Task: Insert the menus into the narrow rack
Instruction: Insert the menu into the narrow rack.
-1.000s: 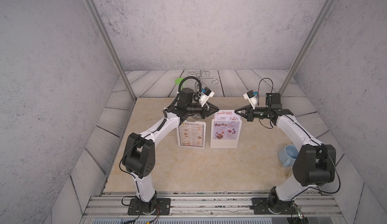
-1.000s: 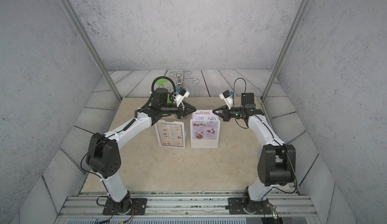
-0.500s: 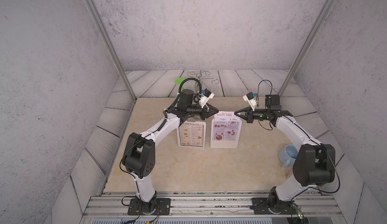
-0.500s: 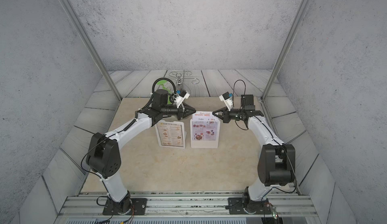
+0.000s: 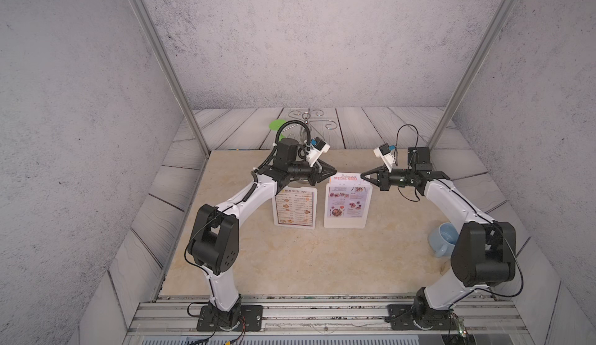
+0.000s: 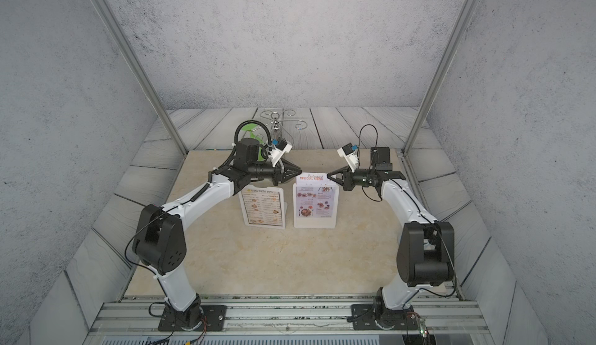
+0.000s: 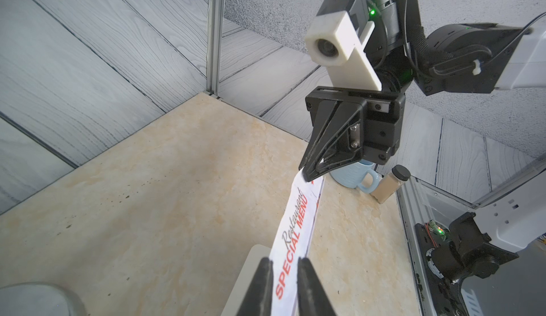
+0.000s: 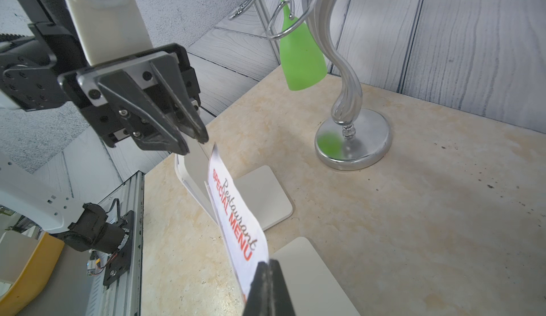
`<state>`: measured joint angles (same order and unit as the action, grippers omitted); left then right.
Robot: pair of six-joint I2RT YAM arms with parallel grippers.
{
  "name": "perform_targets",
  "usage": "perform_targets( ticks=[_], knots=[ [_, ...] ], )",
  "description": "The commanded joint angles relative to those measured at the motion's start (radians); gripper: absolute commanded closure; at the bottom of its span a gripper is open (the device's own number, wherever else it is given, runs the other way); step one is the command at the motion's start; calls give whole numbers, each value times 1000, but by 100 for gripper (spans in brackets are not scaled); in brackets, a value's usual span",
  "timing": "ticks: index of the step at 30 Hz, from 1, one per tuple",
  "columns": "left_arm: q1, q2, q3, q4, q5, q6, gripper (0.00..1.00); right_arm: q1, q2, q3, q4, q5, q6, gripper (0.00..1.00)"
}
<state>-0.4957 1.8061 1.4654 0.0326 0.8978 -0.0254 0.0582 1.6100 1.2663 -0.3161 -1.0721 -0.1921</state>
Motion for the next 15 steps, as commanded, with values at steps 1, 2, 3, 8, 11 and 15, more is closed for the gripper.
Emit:
perform_targets(
  ticks=[1, 2, 3, 8, 11, 15],
  knots=[
    [-3, -25, -16, 4, -2, 15, 81, 6, -58, -5, -3, -21, -6, 98],
    [-3, -24, -16, 4, -6, 15, 81, 6, -57, -6, -4, -25, -6, 97],
    [-3, -23, -16, 6, -7, 13, 81, 5, -58, -5, -7, -28, -10, 97],
    [-3, -20, -9, 9, -6, 7, 81, 6, -63, -7, -13, -29, -17, 96],
    [-3, -19, -4, 9, -7, 5, 81, 6, -65, -7, -14, -33, -20, 96],
    [-3, -12, -3, 8, 3, 1, 81, 8, -62, -2, -13, -38, -17, 96]
  ],
)
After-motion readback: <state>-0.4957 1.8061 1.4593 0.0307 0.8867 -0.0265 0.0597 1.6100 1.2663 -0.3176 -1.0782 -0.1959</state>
